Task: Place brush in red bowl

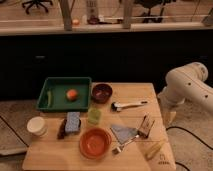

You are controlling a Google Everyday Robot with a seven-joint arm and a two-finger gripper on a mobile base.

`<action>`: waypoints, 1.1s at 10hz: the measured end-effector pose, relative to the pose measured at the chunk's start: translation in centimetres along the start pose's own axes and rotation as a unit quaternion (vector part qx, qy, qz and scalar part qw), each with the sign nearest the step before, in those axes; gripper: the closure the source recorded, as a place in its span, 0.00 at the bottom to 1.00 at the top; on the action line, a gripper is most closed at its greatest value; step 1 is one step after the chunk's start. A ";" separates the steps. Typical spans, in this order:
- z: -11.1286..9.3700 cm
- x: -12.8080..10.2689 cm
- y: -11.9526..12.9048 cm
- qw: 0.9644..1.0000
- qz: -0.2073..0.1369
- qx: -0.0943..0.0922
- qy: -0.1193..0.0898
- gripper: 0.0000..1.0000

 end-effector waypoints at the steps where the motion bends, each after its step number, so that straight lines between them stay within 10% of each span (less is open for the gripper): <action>1: 0.0 0.0 0.0 1.000 0.000 0.000 0.000 0.20; 11: 3.3 -2.6 -2.6 0.999 -0.039 0.008 -0.007 0.20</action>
